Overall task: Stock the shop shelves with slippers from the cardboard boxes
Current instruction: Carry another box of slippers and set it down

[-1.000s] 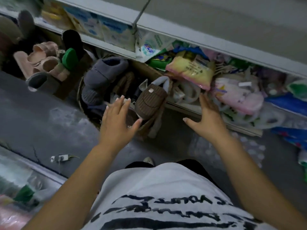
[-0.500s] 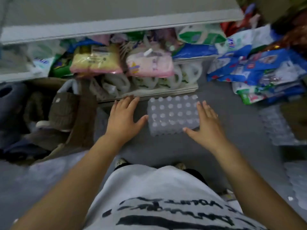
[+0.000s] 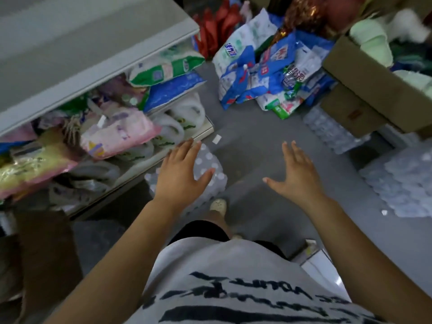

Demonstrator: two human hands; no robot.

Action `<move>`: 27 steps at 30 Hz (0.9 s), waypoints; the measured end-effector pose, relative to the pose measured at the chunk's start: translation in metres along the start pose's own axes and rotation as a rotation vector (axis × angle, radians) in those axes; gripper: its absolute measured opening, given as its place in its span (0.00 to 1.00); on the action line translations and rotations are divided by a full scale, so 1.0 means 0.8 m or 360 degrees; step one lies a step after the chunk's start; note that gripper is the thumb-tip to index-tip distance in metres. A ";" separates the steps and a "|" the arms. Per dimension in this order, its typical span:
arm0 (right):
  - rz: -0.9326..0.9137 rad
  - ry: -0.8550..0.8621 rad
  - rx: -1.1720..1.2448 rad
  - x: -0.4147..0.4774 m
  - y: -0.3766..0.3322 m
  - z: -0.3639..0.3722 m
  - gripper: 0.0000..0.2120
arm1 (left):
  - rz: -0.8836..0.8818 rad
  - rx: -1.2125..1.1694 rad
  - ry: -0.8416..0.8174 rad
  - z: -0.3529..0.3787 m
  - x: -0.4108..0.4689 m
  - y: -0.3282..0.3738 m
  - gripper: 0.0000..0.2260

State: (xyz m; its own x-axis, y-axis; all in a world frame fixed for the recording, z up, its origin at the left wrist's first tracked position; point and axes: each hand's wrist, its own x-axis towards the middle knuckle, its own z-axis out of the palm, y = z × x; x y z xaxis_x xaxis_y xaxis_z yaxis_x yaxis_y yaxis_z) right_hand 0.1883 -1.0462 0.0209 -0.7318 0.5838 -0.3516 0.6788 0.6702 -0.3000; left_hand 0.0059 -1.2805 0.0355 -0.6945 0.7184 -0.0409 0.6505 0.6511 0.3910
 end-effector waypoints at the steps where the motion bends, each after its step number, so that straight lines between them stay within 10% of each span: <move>1: 0.0049 0.0014 0.0022 0.011 0.009 -0.006 0.52 | 0.0037 0.0003 -0.0017 0.004 0.021 0.006 0.34; 15: 0.0706 0.0380 0.0317 0.097 0.161 -0.103 0.53 | 0.0697 0.0195 -0.0227 0.048 0.357 0.173 0.34; 27: 0.0681 0.0382 0.0266 0.169 0.384 -0.214 0.51 | 0.0543 0.0049 -0.0296 0.142 0.467 0.402 0.35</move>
State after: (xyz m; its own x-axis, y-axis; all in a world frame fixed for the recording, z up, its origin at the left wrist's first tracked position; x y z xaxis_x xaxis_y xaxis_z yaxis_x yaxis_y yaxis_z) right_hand 0.2877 -0.6828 0.0327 -0.3665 0.8914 -0.2667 0.9065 0.2774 -0.3183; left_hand -0.0093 -0.7746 0.0414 -0.3708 0.9252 -0.0807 0.8453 0.3721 0.3834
